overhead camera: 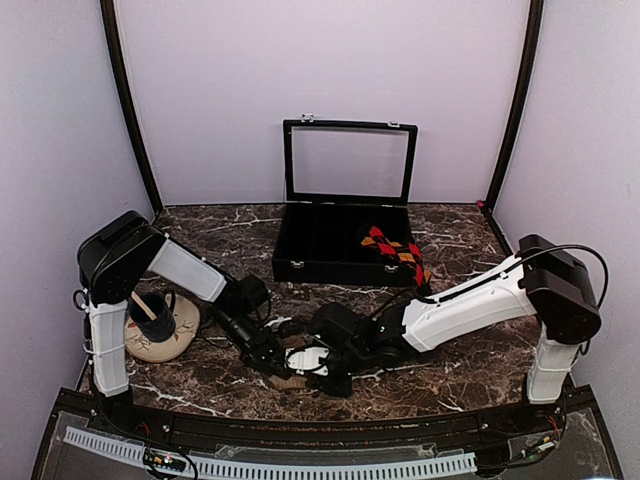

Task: Roll the socks
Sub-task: Roll the sock at the center of the board.

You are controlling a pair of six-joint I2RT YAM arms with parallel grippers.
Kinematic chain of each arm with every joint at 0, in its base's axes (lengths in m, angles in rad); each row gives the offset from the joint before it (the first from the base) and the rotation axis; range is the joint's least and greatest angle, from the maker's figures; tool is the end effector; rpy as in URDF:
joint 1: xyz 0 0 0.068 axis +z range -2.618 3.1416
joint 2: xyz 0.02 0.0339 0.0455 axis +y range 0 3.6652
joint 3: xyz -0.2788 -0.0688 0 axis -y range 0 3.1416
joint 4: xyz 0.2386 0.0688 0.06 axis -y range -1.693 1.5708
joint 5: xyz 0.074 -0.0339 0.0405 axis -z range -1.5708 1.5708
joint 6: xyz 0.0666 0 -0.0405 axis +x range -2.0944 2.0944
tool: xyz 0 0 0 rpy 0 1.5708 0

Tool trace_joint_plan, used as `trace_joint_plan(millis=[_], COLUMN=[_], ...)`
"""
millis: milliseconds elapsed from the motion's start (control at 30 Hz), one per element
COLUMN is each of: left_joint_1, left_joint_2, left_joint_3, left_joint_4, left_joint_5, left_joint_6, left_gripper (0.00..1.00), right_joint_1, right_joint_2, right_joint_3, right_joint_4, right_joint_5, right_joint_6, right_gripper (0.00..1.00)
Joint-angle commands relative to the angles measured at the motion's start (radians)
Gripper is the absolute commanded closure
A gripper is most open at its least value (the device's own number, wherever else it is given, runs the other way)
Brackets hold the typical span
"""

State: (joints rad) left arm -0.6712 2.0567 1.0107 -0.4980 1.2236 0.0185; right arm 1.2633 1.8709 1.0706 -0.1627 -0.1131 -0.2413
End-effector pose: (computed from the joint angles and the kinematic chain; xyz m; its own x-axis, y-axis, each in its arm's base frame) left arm 0.2150 -0.2507 0.0870 -0.7784 0.6262 -0.0442 0.2458 0.2392 -0.9393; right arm 0.1114 0.3756 0.1353 -0.0103 -0.8169 -0.5767 -0.9979 0.0454 -0.0465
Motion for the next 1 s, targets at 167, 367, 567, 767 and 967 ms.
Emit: trace_joint_plan(millis=[167,367,567,767,967], left_joint_1=[0.075,0.082,0.082,0.083,0.072], left_joint_2=[-0.202,-0.303,-0.39,-0.527,-0.702], left_joint_3=[-0.117,-0.153,-0.18,-0.272,-0.377], left_joint_4=[0.254,0.336,0.328,0.386,0.457], left_joint_5=[-0.1,-0.107,-0.273,-0.595,-0.817], left_joint_6=[-0.211,-0.292,-0.314,-0.369,-0.448], left_gripper=[0.87,0.84,0.84,0.85,0.89], right_joint_1=[0.004,0.004,0.004,-0.015,-0.061], right_joint_2=[-0.012,-0.003,0.024,0.075,0.112], right_joint_3=[-0.006,0.015,0.09,0.186,0.224], right_joint_4=[-0.041,-0.065,-0.131,-0.234,-0.296], right_joint_5=[0.051,0.051,0.024,-0.075,-0.194], right_joint_6=[0.063,0.093,0.115,0.145,0.167], right_gripper=[1.0,1.0,1.0,1.0,1.0])
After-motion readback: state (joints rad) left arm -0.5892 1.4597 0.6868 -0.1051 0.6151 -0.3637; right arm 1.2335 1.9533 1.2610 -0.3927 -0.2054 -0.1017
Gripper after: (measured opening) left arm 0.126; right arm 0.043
